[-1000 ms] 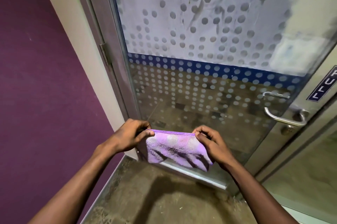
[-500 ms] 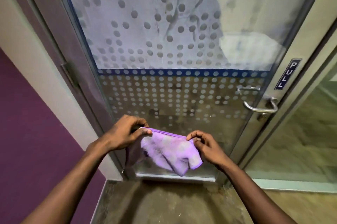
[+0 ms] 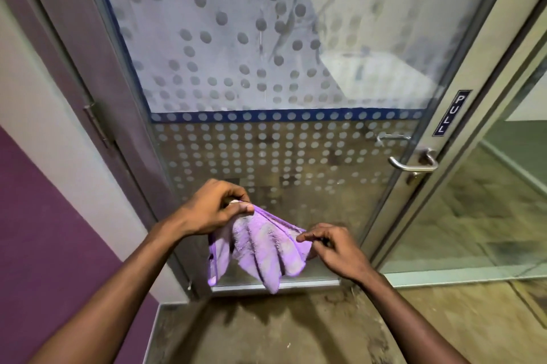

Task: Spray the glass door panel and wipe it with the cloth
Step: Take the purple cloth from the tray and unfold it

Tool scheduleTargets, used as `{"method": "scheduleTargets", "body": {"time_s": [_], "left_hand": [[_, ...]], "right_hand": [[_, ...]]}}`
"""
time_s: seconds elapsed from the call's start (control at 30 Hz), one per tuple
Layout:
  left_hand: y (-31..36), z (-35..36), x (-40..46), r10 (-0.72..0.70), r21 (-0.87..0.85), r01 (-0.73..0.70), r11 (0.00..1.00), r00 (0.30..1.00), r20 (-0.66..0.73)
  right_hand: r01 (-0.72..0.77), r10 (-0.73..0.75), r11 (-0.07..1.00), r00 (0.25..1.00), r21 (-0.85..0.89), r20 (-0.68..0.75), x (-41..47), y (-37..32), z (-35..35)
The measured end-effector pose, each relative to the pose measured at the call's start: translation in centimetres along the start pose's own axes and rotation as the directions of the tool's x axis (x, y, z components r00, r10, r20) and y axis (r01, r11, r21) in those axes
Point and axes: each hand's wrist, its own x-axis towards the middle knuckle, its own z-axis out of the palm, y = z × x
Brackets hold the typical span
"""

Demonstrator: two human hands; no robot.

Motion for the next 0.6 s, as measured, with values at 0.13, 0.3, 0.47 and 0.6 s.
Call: {"method": "scheduleTargets", "body": {"time_s": [0.13,0.3,0.47,0.6], "left_hand": [[0.7,-1.0,0.3,0.060,-0.009,-0.060,0.998,0.997,0.044],[0.6,-2.8,-0.4,0.134,0.024,-0.137,0.990,0.986,0.097],[-0.1,-4.3,-2.0,0.165,0.021,-0.169,0.985,0.977,0.135],[-1.1,-5.4,-3.2,0.121,0.031,-0.125,0.992,0.987,0.106]], "right_hand": [[0.003,-0.001,1.000,0.994,0.020,-0.107,-0.6,-2.0,4.0],[-0.002,0.033,0.995,0.950,0.099,-0.311,0.4,-3.0,9.2],[0.024,0.007,0.995,0.949,0.094,-0.315,0.9,-4.4,11.4],[0.100,-0.080,0.993,0.964,0.067,-0.253,0.9,-5.0,12.6]]}}
